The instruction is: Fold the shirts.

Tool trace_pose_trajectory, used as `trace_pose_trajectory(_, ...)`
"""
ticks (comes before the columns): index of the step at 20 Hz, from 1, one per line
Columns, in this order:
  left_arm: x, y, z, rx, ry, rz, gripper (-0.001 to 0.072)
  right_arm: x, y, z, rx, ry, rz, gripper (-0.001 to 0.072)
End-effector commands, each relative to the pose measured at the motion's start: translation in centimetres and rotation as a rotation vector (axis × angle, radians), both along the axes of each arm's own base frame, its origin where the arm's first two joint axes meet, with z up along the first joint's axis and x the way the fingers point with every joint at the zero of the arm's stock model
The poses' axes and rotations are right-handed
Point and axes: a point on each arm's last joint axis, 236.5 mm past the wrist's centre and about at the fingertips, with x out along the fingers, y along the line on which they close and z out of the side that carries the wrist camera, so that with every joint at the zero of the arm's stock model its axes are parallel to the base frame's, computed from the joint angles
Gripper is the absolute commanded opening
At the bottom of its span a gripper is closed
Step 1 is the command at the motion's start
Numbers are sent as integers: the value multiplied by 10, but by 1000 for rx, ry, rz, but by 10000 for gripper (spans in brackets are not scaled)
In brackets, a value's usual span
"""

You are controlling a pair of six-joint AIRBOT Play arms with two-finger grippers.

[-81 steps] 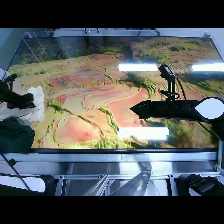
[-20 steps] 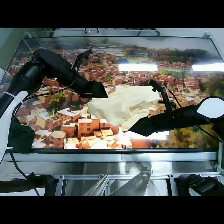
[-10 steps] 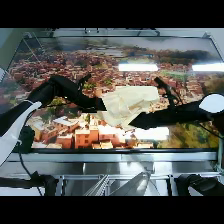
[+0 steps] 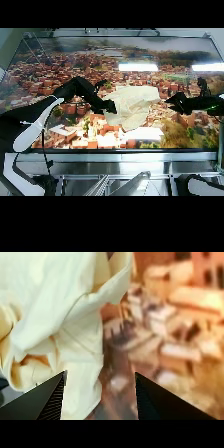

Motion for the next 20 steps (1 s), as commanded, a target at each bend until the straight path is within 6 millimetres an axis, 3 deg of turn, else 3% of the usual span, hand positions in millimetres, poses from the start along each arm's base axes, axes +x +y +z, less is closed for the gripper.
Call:
trace_pose_trajectory(1, 4, -4, -3, 3, 1, -9, 696, 30, -5, -36, 132, 31, -63, 473)
trace_pose_trajectory(2, 6, -2, -3, 2, 1, -2, 673, 41, 2, -39, 161, 24, -58, 473)
trace_pose_trajectory(4, 7, -1, -3, 3, 1, 1, 363, 60, 20, -35, 209, -4, -28, 472)
trace_pose_trajectory(5, 9, 1, -3, 2, 0, 7, 291, 69, 30, -33, 214, -16, -11, 472)
trace_pose_trajectory(6, 9, 1, -3, 3, 1, 7, 282, 77, 39, -30, 219, -30, 4, 472)
trace_pose_trajectory(7, 8, 2, -3, 3, 1, 7, 281, 84, 49, -25, 233, -45, 16, 427)
trace_pose_trajectory(8, 8, 2, -3, 3, 3, 5, 280, 91, 58, -19, 248, -62, 28, 259)
trace_pose_trajectory(9, 7, 2, -3, 3, 7, 3, 199, 94, 65, -14, 257, -74, 41, 87)
trace_pose_trajectory(10, 7, 3, -2, 2, 9, 1, 6, 94, 72, -6, 277, -84, 59, 15)
trace_pose_trajectory(12, 10, 7, 11, -10, 6, 0, 6, 89, 82, 26, 341, -152, 136, 14)
trace_pose_trajectory(14, 15, 14, 46, -37, -35, -10, 6, 82, 75, 69, 372, -238, 174, 14)
trace_pose_trajectory(15, 17, 19, 74, -56, -68, -20, 6, 79, 67, 93, 364, -291, 187, 13)
trace_pose_trajectory(17, 11, 32, 139, -97, -142, -60, 7, 63, 51, 153, 334, -423, 214, 13)
trace_pose_trajectory(20, -16, 49, 255, -186, -327, -132, 14, 30, 30, 242, 183, -653, 220, 13)
